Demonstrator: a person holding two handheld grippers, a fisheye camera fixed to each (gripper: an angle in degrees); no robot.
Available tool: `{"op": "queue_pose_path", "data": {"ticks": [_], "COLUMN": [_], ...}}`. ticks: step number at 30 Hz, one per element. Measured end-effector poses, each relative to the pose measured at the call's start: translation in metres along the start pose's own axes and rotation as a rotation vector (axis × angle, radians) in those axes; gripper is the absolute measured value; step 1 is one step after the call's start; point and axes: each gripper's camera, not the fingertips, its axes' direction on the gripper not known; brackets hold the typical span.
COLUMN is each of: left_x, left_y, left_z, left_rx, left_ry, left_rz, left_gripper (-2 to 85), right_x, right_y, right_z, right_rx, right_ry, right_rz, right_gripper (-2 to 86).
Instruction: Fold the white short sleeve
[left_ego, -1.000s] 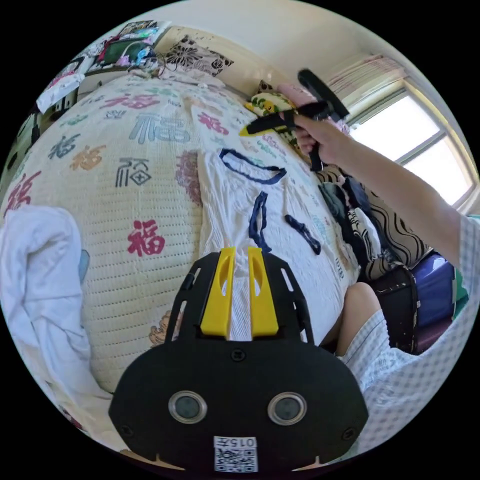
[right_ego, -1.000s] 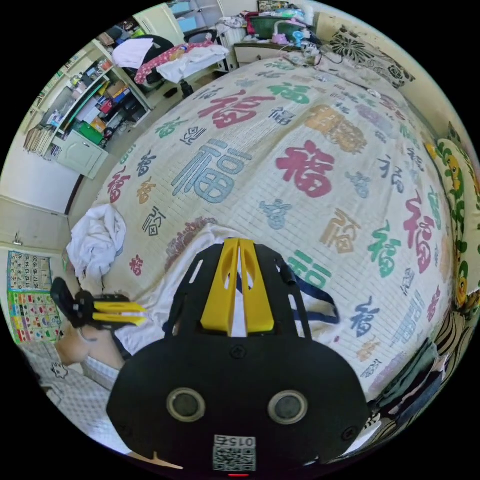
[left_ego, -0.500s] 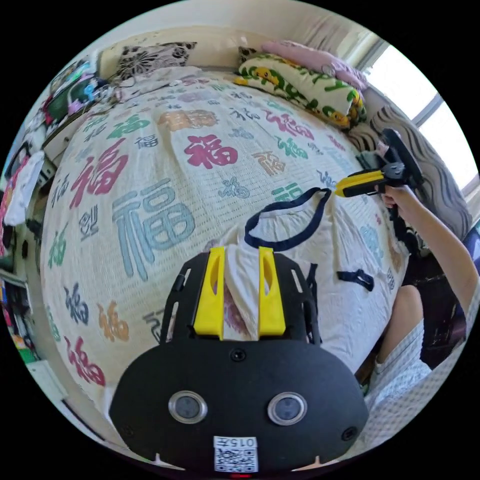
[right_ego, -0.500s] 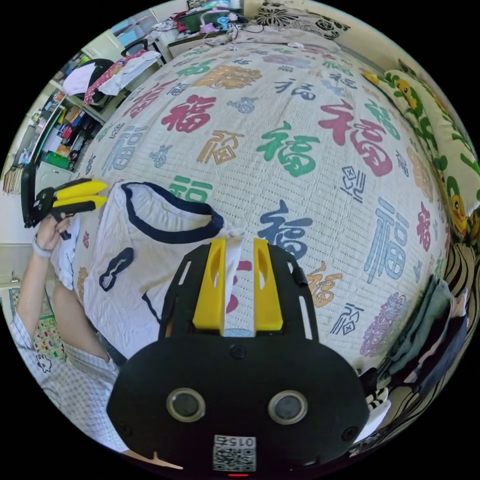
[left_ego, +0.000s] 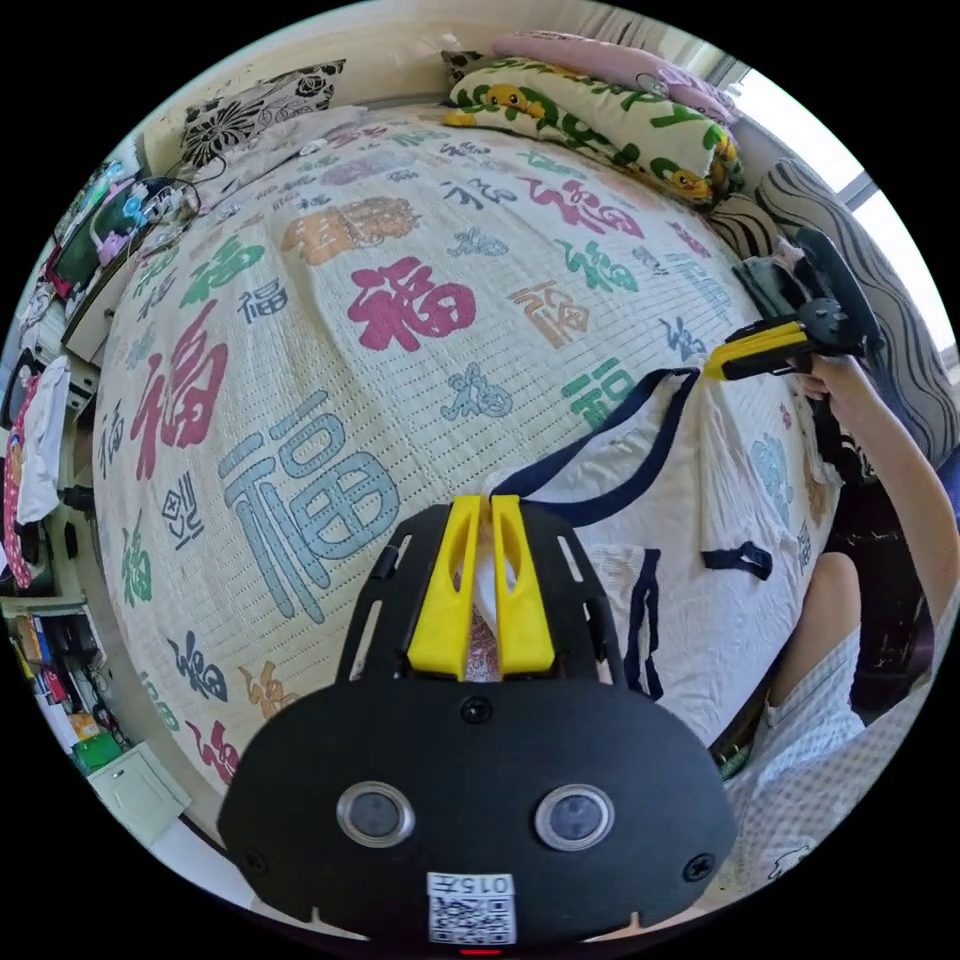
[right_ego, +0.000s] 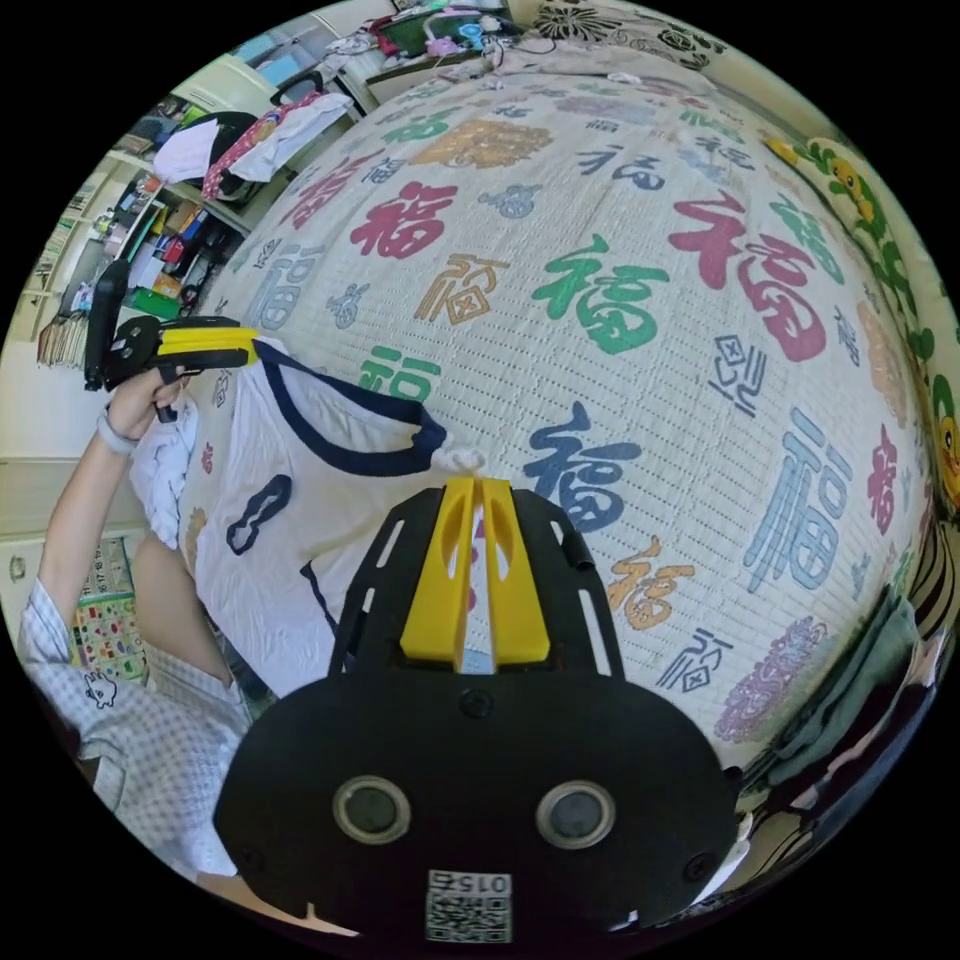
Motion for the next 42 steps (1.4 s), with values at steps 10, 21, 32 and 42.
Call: {"op": "queue_pose_path", "data": {"ticks": [10, 21, 32, 42], "left_x": [0.115, 0.295, 0.38, 0.358], "left_y": [0.173, 0.367, 0.427, 0.437], "left_z": [-0.1, -0.073, -0.028, -0.011], "left_rx": [0.109, -0.071, -0.233, -0.428], "left_ry": [0.072, 0.096, 0.001, 0.014], "left_rz": [0.191, 0.426, 0.542, 0.495], "left_gripper": [0.9, 0.9, 1.6, 6.4], "right_x": [-0.035, -0.127, -0.175, -0.139], "right_y": [0.19, 0.383, 0.453, 0.486], "right_z": [-0.075, -0.019, 0.045, 0.057], "right_rx": [0.163, -0.012, -0.225, -0.286], "right_ry": [-0.17, -0.12, 0.104, 0.055], "right_rz": [-0.109, -0.213, -0.381, -0.244], "right_gripper": [-0.5, -0.5, 0.2, 5.3]}}
